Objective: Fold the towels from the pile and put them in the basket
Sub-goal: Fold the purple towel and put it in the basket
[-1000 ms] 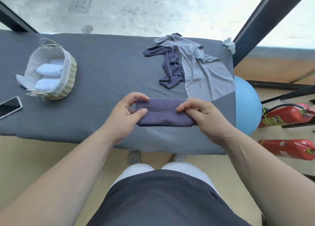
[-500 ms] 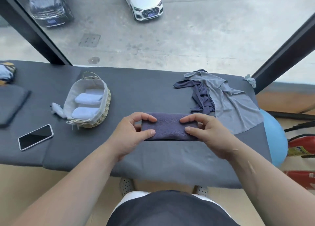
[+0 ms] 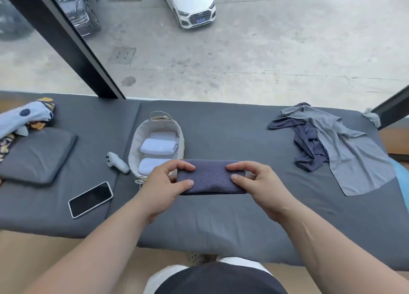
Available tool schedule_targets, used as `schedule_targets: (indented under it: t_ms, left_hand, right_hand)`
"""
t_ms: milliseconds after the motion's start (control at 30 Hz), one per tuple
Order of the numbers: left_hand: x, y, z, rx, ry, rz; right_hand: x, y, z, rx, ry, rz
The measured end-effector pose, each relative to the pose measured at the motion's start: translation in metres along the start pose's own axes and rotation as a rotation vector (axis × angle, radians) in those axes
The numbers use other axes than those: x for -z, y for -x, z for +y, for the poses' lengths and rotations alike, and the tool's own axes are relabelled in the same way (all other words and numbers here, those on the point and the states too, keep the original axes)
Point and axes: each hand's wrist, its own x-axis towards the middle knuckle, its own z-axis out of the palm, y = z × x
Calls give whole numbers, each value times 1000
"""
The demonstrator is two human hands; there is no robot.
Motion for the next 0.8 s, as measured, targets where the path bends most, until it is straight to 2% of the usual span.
schedule_targets:
  t_ms: [433, 667, 800]
  left_hand:
    - [99, -49, -37, 123, -38, 119]
    - [191, -113, -68, 122, -107, 15]
    - [224, -165, -79, 71, -149, -16]
  right_hand:
    - [-99, -80, -16, -147, 36, -124]
    - [-191, -128, -10, -191, 12, 34]
    - [-223, -175, -4, -201, 75, 132]
